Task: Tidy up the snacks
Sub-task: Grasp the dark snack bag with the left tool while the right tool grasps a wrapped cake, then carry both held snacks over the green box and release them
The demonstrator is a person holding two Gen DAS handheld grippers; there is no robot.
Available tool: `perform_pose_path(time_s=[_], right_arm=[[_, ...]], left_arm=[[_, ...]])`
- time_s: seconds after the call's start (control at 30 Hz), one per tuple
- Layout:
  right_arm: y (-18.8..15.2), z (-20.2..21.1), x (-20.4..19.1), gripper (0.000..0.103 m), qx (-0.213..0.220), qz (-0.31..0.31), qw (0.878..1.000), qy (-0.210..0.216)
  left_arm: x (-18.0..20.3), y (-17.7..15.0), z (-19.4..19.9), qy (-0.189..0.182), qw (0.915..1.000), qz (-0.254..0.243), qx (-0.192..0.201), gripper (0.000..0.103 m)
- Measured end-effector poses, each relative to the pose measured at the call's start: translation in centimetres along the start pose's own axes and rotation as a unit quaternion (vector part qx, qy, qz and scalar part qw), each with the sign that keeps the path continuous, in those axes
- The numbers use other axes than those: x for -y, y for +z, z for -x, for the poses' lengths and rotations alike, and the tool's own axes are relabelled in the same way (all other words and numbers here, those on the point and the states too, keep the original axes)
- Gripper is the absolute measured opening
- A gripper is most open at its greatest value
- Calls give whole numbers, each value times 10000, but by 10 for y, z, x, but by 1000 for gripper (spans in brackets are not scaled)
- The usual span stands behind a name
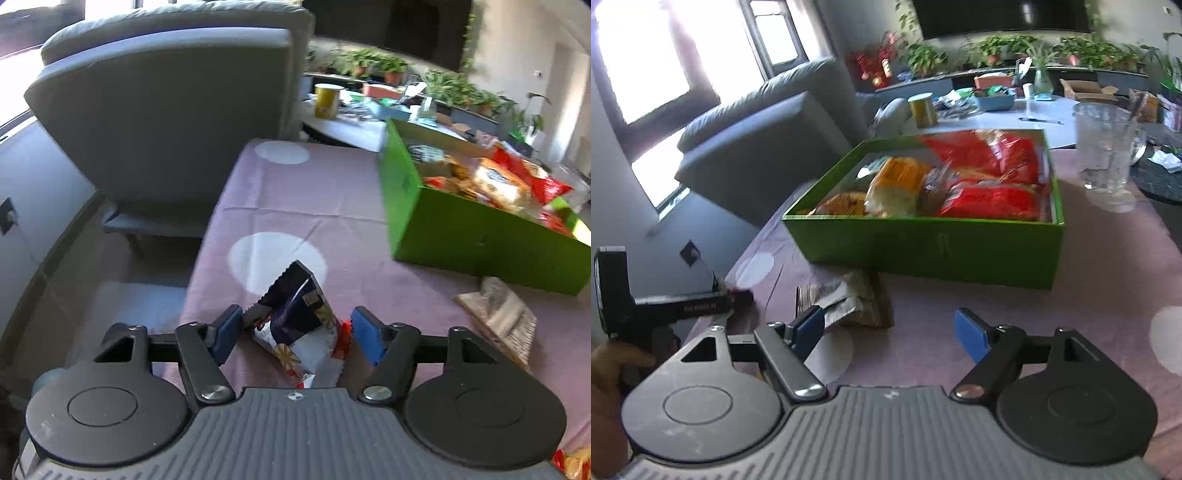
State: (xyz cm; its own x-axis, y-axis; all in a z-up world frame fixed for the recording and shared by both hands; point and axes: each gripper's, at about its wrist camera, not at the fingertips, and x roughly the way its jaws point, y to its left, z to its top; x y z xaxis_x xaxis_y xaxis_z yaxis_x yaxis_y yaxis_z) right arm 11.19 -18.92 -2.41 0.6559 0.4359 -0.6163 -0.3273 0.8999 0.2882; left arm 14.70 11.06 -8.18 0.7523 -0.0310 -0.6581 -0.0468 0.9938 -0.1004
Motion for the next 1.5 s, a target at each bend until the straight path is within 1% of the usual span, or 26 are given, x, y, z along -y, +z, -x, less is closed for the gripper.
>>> perform_pose_path(time_s=[0.1, 0.17, 0.27, 0.4, 0.53, 0.57, 0.63, 0.7, 0.77, 0.8, 0.83, 0.9, 0.97, 1.03, 1.1, 1.13, 1.2, 1.23, 1.27, 1.3, 1.4, 1.5], right_arm=[[-3, -9, -7, 74, -173, 70, 9998, 62], [-5, -14, -12, 74, -326, 52, 9992, 211], [-4, -22, -24, 74, -525, 65, 9979, 382], [2, -38, -39, 77, -816, -120, 9958, 387], [13, -58, -49, 78, -1140, -520, 9920, 131], [17, -63, -49, 78, -1187, -702, 9904, 55], [22, -69, -48, 81, -1235, -1149, 9857, -52], [29, -75, -46, 83, -1252, -1586, 9792, -208], [33, -81, -47, 83, -1253, -1875, 9727, -547], [34, -83, -48, 83, -1243, -1982, 9698, -693], [34, -87, -49, 86, -1243, -2078, 9669, -811], [34, -90, -55, 87, -1074, -2151, 9651, -1034], [33, -93, -61, 87, -937, -2123, 9638, -1314], [31, -94, -67, 86, -854, -2012, 9642, -1499], [27, -96, -73, 84, -801, -1719, 9682, -1630], [24, -95, -77, 81, -783, -1521, 9708, -1685], [18, -92, -80, 80, -742, -1155, 9750, -1745], [16, -89, -79, 80, -709, -997, 9769, -1752], [13, -85, -76, 80, -675, -873, 9795, -1686], [10, -84, -76, 79, -668, -817, 9813, -1612], [8, -71, -65, 75, -595, -806, 9853, -1386], [9, -64, -51, 74, -639, -979, 9875, -1059]], left_arm=[[7, -4, 3, -122, 9998, -115, 98, 59], [10, -6, 7, -186, 9996, -129, 157, 56], [11, -10, 12, -349, 9992, -104, 182, 55], [11, -17, 18, -413, 9988, -87, 233, 55], [9, -22, 25, -410, 9987, -131, 274, 55], [8, -24, 27, -418, 9986, -140, 297, 52], [5, -26, 29, -470, 9983, -89, 318, 51], [0, -27, 30, -542, 9980, 24, 328, 51], [-3, -28, 29, -605, 9975, 107, 344, 51], [-4, -29, 29, -624, 9973, 136, 353, 51], [-4, -29, 28, -636, 9972, 145, 363, 51], [-2, -31, 28, -630, 9973, 82, 379, 52], [1, -32, 29, -567, 9977, -20, 384, 59], [3, -33, 28, -541, 9980, -45, 334, 61], [4, -34, 29, -570, 9979, -39, 316, 68], [4, -34, 29, -552, 9980, -34, 312, 75], [5, -33, 30, -508, 9982, -40, 323, 77], [5, -33, 31, -473, 9984, -34, 313, 80], [5, -32, 31, -409, 9987, -8, 291, 85], [5, -32, 30, -310, 9992, 35, 257, 87], [6, -29, 29, -80, 9997, 172, 133, 88], [11, -26, 25, 18, 9999, 163, 9, 89]])
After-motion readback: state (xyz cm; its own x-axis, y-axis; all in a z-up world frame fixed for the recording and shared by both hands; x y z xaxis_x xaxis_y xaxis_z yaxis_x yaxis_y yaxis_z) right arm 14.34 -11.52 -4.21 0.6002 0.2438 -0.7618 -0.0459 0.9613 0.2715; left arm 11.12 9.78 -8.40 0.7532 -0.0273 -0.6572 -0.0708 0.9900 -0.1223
